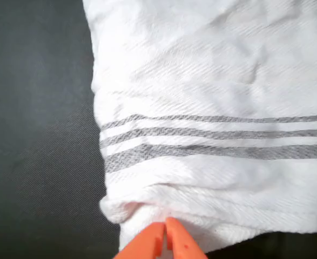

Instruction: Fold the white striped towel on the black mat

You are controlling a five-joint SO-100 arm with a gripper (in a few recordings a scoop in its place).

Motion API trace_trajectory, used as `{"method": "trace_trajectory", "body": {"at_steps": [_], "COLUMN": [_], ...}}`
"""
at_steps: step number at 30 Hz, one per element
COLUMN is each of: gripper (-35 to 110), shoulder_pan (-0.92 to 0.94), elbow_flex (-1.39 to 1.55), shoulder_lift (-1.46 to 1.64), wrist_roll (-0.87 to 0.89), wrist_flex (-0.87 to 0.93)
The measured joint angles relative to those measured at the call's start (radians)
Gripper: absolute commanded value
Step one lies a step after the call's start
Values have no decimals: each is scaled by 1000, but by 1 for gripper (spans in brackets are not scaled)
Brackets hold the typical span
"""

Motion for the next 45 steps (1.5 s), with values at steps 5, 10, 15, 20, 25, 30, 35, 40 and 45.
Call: {"method": "trace_trajectory", "body": {"at_steps": [5, 10, 15, 20, 25, 30, 35, 40, 45], "gripper": [0, 0, 0, 0, 3, 3, 3, 3, 3], "shoulder_pan": [15, 34, 25, 32, 34, 41, 41, 41, 41], "elbow_flex": [176, 314, 333, 333, 333, 333, 333, 333, 333], "shoulder_lift": [184, 318, 368, 370, 370, 370, 370, 370, 370], "wrist_roll": [0, -5, 0, -8, -8, -9, -9, -9, -9], "wrist_flex": [-6, 14, 80, 107, 112, 112, 112, 112, 112]}}
